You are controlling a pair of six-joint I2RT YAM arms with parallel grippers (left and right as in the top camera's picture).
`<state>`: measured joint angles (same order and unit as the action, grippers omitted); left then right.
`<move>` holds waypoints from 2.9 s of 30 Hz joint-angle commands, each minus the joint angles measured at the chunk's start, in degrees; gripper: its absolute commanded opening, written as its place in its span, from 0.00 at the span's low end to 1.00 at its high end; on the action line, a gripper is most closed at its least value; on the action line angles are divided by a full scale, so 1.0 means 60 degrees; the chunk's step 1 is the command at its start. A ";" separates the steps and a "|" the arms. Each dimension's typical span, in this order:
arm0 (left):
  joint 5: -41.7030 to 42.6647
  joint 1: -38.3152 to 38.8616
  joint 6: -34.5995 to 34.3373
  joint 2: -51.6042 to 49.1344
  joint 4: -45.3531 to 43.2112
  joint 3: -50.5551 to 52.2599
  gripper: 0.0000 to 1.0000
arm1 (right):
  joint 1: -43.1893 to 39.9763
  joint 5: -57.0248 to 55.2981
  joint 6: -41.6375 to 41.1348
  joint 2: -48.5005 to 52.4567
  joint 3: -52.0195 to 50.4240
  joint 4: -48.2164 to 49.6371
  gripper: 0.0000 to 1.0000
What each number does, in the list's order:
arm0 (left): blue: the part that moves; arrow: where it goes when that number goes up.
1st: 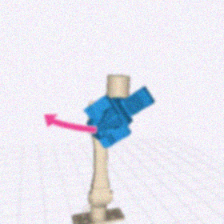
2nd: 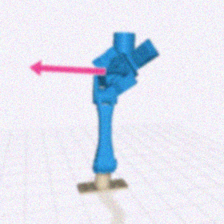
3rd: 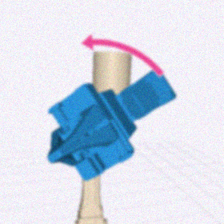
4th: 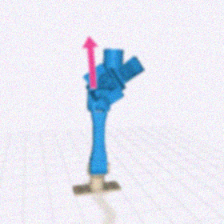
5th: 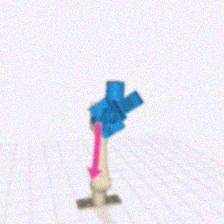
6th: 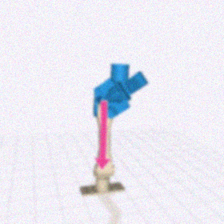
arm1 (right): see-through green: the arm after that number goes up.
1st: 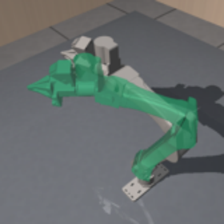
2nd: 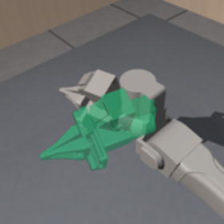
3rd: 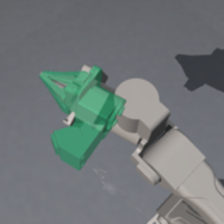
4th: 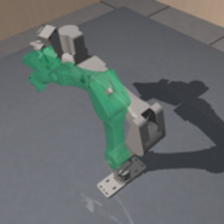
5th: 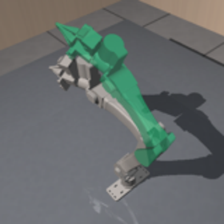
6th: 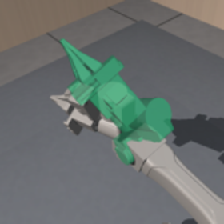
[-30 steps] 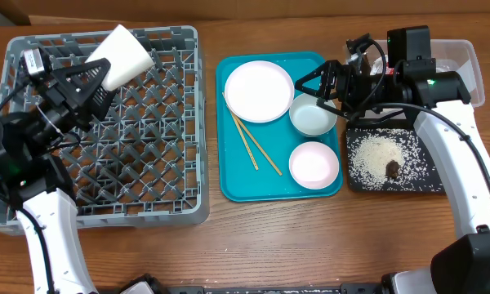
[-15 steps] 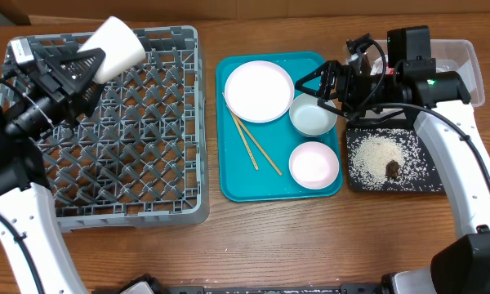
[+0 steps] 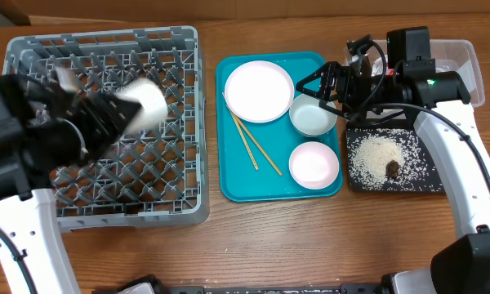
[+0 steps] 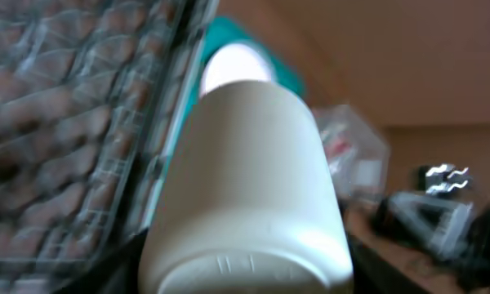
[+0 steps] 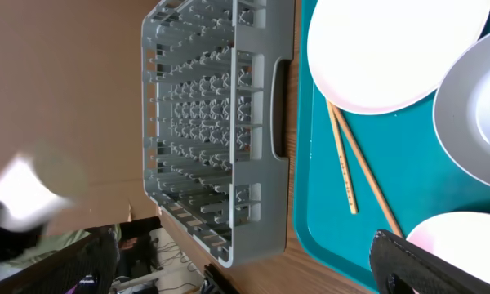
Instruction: Sort waste into correct bins and load items into the dishwasher
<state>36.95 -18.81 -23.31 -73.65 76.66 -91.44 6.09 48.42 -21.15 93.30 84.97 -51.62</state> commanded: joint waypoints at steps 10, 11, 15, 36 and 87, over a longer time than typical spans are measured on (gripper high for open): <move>-0.4102 0.2149 0.0317 -0.0029 0.1657 0.2011 0.04 | 0.0025 -0.0069 0.0073 0.0029 0.0127 0.0000 1.00; -0.4444 0.2302 0.0120 -0.0029 0.1552 0.2339 0.04 | 0.0025 -0.0069 0.0073 0.0033 0.0127 -0.0004 1.00; -0.4991 0.2728 -0.0244 -0.0029 0.0750 0.3552 0.04 | 0.0025 -0.0069 0.0076 0.0029 0.0127 -0.0036 1.00; -0.5446 0.3541 -0.0444 -0.0033 -0.1213 0.4929 0.45 | 0.0029 -0.0076 0.0109 0.0033 0.0127 -0.0120 1.00; -0.5388 0.6914 0.0882 -0.0015 -0.1701 -0.0528 0.68 | 0.0127 -0.4000 0.1694 -0.3322 0.0637 -0.2707 1.00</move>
<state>8.62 20.12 -19.20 -74.06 66.02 -92.40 6.15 23.83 -15.27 73.67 87.64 -67.61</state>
